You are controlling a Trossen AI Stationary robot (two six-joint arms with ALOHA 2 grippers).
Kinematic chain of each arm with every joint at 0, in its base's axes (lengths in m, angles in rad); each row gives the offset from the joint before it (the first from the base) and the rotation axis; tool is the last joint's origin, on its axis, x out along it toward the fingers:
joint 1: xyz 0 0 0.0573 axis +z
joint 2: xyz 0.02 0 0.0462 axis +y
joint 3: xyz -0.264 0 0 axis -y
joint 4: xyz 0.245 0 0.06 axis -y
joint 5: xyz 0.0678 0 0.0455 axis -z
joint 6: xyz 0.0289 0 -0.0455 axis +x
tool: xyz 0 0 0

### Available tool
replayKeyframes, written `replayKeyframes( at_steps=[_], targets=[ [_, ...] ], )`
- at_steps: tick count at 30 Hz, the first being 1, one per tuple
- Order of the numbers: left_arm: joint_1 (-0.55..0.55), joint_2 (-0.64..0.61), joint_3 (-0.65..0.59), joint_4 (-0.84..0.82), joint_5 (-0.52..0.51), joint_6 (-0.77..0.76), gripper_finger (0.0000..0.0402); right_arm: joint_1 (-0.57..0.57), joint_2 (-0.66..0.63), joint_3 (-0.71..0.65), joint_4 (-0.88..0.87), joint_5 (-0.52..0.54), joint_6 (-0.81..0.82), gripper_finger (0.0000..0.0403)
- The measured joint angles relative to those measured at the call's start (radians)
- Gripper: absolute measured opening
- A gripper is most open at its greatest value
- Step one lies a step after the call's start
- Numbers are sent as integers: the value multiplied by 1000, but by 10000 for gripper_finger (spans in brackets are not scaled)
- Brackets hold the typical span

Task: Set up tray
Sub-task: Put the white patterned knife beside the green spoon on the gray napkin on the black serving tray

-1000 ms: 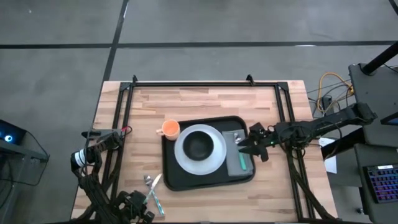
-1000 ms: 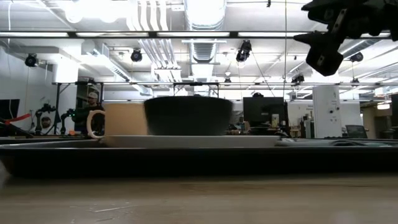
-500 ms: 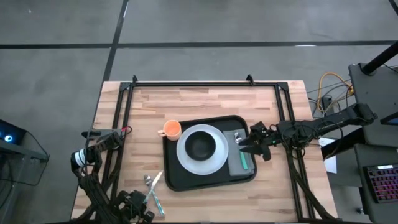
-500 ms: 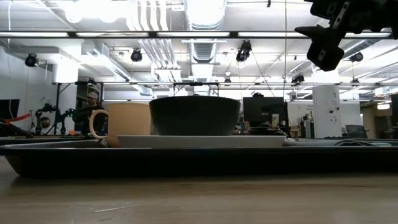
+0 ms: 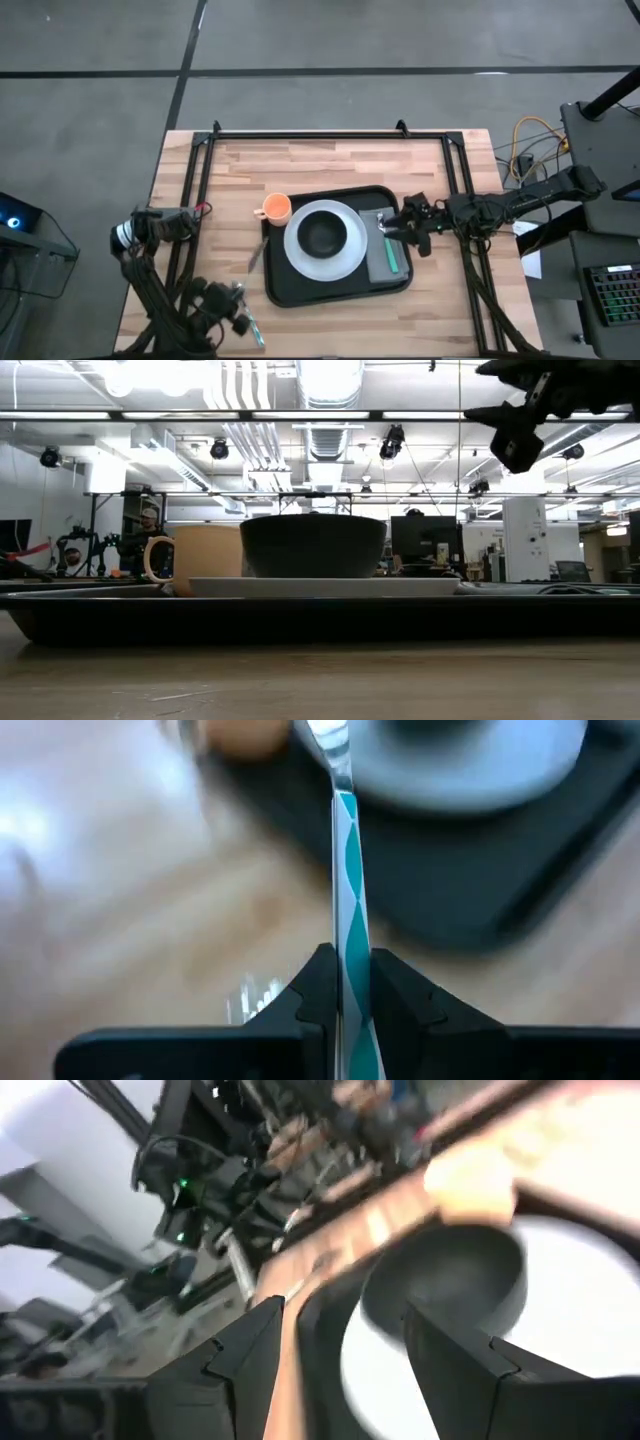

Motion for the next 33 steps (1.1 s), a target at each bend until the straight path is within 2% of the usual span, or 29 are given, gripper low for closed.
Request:
replayKeyframes(
  at_steps=[4,6,10,12,18,22,26,30,33],
  targets=[
    [85,-42,0,-101,-178,52,25,17,0,0,174,79,-134,196],
    [149,-62,0,-103,-281,115,25,36,1,0,251,155,-180,196],
    [303,-73,5,-86,-457,248,25,87,45,0,304,338,-224,196],
    [375,-73,21,-78,-528,311,25,100,82,0,324,389,-226,196],
    [524,-74,104,68,-698,570,25,106,216,0,478,434,-318,196],
    [582,-74,167,234,-728,821,25,106,343,0,699,417,-434,196],
    [614,-72,189,545,-728,1191,25,106,478,3,927,360,-515,196],
    [643,-71,157,915,-694,1575,25,101,583,75,929,358,-535,194],
    [668,-70,139,1091,-632,1738,24,101,641,144,909,333,-562,194]
  ],
)
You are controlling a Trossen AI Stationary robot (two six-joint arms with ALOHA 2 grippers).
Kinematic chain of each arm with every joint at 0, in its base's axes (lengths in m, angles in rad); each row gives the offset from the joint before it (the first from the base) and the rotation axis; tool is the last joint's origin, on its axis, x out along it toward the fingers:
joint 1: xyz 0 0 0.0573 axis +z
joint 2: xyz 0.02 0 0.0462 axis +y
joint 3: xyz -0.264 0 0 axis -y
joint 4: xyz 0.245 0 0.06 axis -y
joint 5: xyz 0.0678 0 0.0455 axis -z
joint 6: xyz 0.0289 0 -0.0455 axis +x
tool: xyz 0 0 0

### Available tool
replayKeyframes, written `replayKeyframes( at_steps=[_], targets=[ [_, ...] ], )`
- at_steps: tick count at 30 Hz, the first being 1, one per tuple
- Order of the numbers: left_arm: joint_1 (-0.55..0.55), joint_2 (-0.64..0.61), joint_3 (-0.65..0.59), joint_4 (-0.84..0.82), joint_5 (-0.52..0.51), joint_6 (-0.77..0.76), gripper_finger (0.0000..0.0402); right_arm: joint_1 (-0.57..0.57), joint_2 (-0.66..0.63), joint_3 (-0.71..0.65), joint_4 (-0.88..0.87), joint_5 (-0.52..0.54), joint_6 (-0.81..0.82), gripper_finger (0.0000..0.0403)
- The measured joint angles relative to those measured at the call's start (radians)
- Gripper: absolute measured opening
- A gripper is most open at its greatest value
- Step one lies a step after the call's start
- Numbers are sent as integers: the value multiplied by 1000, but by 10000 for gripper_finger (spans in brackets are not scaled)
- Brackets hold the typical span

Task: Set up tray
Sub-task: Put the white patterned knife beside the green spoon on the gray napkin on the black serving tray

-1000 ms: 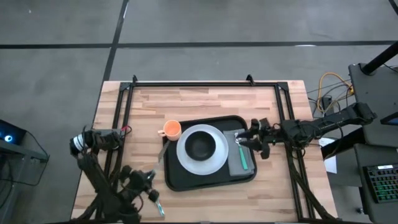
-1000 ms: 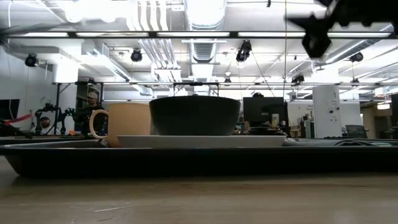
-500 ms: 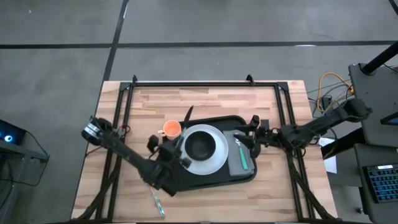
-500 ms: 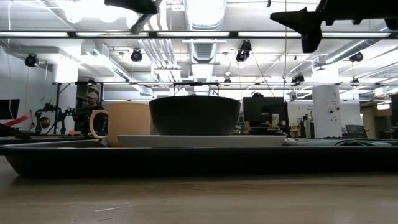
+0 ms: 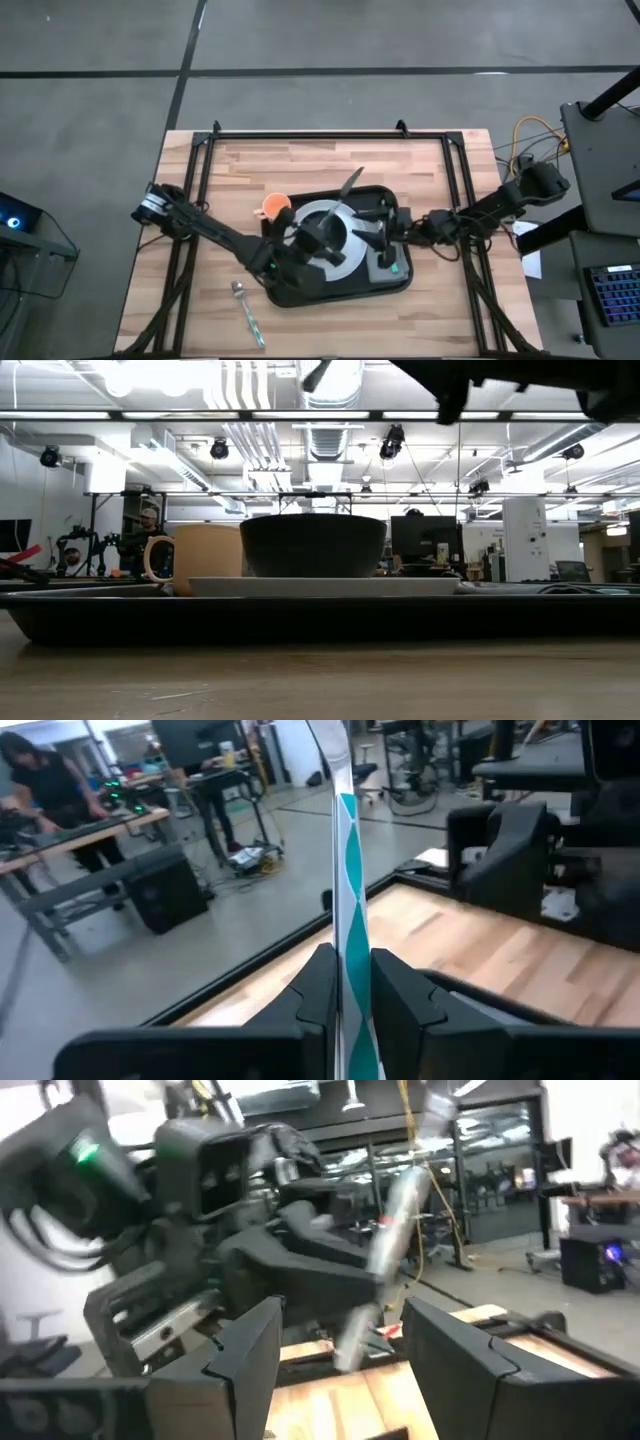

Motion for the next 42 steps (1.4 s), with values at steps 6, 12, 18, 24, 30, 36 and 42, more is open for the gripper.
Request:
replayKeyframes(
  at_steps=[6,12,18,24,30,36,42],
  targets=[
    [16,1,-53,169,55,100,24,-4,25,99,-83,-28,-45,194],
    [12,1,-92,199,74,83,24,-26,23,147,-172,-45,-44,194],
    [-6,1,-100,223,74,82,24,-30,25,152,-203,-51,-51,194],
    [-19,1,-101,222,71,93,24,-28,25,151,-238,-66,-42,194],
    [-19,1,-102,222,68,103,24,-17,25,150,-288,-65,-21,194],
    [-26,1,-102,221,69,110,24,-14,19,149,-334,-30,-16,194],
    [-29,1,-107,233,86,112,24,-32,17,151,-289,-28,-54,188]
  ],
)
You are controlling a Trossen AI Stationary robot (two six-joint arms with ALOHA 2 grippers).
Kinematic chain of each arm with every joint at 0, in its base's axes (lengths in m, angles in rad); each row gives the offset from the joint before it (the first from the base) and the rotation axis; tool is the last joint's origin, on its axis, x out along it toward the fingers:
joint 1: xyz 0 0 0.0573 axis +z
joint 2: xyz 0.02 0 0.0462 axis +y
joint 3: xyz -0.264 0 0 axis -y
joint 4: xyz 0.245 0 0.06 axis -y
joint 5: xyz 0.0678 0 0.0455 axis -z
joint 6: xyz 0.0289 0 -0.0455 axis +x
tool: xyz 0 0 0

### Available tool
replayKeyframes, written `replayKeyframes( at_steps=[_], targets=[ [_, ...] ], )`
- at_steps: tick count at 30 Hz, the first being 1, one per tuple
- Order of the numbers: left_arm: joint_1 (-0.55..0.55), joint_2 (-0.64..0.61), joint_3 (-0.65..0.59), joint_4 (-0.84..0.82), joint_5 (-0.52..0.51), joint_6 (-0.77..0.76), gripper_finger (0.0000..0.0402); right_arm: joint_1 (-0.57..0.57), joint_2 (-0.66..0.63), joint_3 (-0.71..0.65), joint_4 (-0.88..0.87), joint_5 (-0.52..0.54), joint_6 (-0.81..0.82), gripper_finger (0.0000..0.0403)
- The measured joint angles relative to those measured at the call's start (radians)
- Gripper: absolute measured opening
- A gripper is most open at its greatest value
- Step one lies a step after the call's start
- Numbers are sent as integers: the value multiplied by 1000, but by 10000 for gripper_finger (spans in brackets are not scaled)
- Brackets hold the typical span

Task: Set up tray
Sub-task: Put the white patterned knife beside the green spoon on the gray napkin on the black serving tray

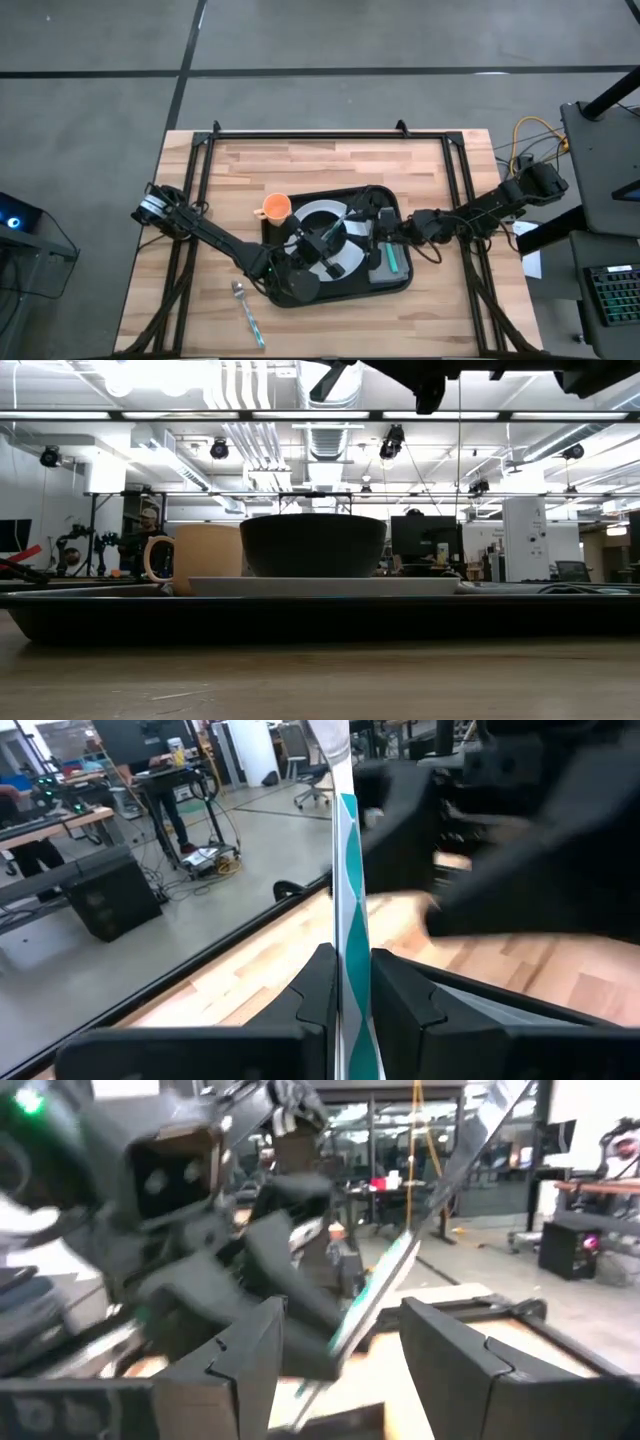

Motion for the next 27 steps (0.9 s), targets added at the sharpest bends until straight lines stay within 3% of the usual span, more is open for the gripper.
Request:
replayKeyframes(
  at_steps=[7,9,13,16,19,22,27],
  targets=[
    [0,0,-8,15,24,0,24,-35,0,40,-27,-6,-15,162],
    [0,0,-9,15,24,0,24,-37,0,58,-83,-11,-11,132],
    [-1,0,-8,13,25,12,24,-33,0,82,-147,-30,-20,32],
    [-2,0,-12,11,35,15,24,-31,-15,82,-188,-42,18,19],
    [2,0,-12,8,116,26,36,-31,-86,83,-361,-53,88,15],
    [-11,-30,-14,-85,172,43,76,-32,-199,73,-654,-59,193,14],
    [-39,-126,-11,-372,220,-97,132,-72,-400,42,-975,-294,404,14]
  ],
)
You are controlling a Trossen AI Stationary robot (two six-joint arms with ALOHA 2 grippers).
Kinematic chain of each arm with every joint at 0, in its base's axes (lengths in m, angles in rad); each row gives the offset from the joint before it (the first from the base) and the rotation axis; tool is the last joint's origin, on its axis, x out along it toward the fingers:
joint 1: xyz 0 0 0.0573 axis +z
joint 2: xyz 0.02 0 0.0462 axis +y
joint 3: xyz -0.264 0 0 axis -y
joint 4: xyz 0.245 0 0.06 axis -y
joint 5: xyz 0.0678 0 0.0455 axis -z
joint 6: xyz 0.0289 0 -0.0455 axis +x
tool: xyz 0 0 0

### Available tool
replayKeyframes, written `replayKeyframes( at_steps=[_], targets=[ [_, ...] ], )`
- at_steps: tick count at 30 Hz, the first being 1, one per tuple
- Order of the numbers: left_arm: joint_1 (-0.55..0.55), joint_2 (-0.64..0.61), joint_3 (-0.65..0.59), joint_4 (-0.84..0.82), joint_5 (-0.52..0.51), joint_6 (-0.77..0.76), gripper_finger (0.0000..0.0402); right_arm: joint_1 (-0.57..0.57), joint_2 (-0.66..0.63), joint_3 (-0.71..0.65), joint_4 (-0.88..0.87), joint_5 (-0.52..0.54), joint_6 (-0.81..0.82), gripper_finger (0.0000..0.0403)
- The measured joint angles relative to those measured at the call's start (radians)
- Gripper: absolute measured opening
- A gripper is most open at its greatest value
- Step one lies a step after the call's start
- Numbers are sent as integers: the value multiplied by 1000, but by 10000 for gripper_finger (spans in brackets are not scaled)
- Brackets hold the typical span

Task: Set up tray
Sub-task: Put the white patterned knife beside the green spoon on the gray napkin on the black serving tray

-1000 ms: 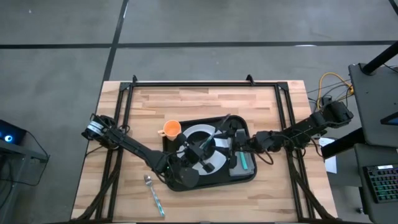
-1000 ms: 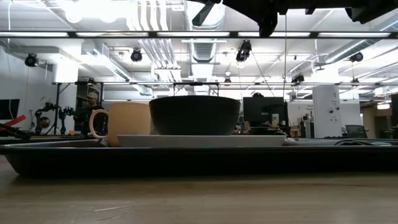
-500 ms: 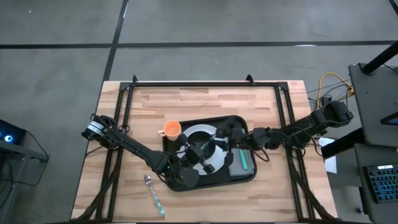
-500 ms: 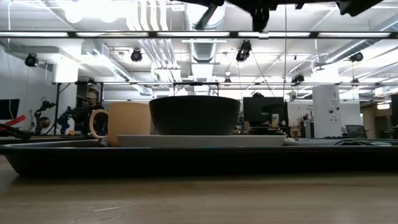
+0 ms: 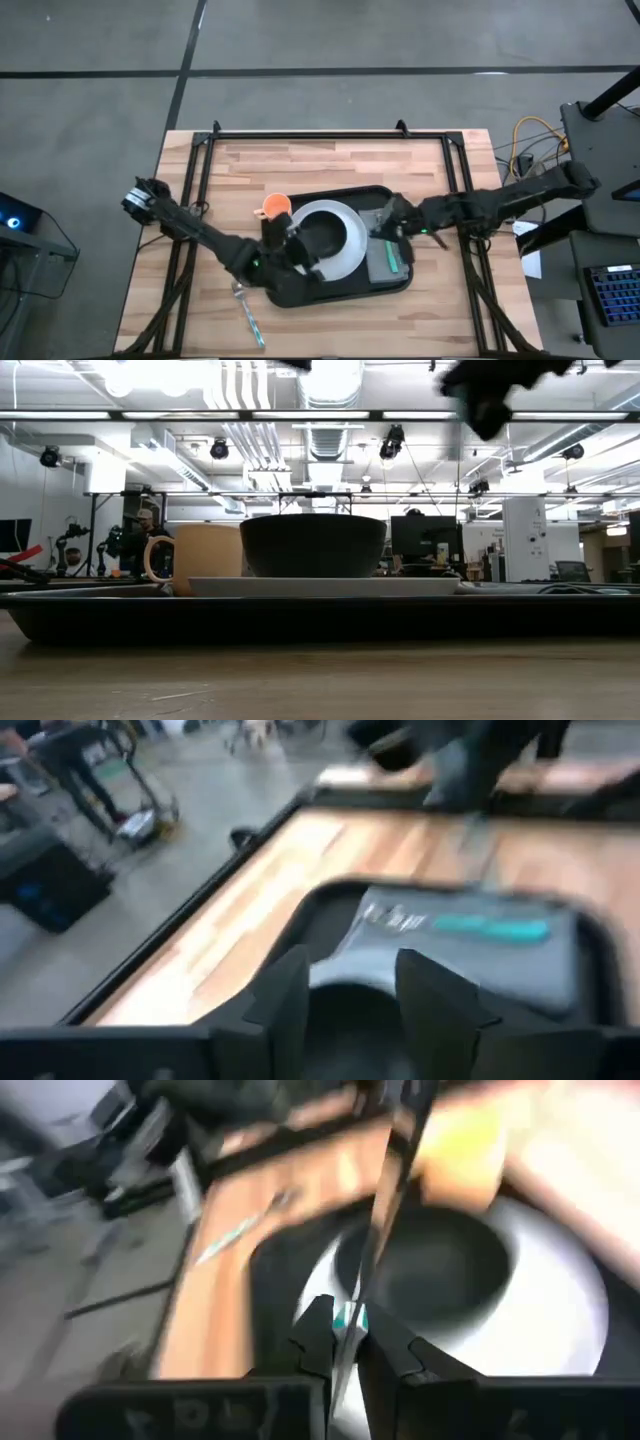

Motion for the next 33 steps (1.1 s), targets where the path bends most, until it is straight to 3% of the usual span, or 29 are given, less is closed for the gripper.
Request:
replayKeyframes(
  at_steps=[3,8,13,19,33],
  targets=[
    [-25,-45,-1,-104,77,-11,146,-74,-88,-83,-73,-202,140,14],
    [-100,-98,-1,-169,119,44,150,-254,-150,-254,69,-622,343,14],
    [-142,-103,-1,-178,119,46,151,-400,-84,-389,226,-820,483,14],
    [-155,-104,-12,-180,127,27,151,-466,-16,-418,247,-862,553,14],
    [-163,-104,-44,-179,212,-28,151,-455,295,-325,203,-833,479,14]
  ],
)
